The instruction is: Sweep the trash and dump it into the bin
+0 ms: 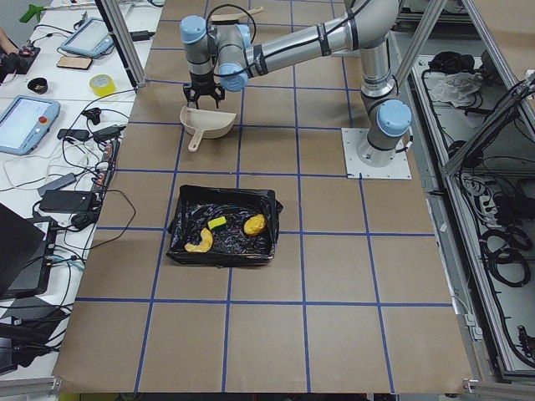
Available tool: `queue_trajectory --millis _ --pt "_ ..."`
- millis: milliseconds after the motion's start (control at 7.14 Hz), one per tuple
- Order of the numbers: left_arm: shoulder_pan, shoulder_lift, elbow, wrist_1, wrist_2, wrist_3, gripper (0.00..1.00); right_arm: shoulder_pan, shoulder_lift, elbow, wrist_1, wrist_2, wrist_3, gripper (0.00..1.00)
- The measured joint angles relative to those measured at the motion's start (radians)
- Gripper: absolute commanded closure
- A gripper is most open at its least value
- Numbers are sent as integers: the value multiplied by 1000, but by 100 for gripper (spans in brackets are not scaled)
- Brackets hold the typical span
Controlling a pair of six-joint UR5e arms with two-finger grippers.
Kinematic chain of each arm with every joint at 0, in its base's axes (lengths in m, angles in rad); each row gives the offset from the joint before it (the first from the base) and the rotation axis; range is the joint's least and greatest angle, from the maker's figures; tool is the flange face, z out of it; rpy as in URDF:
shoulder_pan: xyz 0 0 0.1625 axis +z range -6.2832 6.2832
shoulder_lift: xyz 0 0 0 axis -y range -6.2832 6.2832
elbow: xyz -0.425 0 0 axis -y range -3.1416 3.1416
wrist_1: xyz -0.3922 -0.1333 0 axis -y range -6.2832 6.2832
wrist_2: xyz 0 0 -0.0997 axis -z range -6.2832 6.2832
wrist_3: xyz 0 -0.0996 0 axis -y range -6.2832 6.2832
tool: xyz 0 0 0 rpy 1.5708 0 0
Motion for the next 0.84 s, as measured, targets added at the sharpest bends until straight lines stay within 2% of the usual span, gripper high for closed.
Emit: queue_trajectory --millis 140,700,840 --pt "-25 48 0 -37 -1 -163 18 0 0 0 -1 0 0 0" --pt "-49 249 -13 -219 -15 -863 7 0 1 2 -6 -3 1 0" --pt "-49 289 -15 -261 -17 -1020 0 0 2 2 -7 -6 1 0"
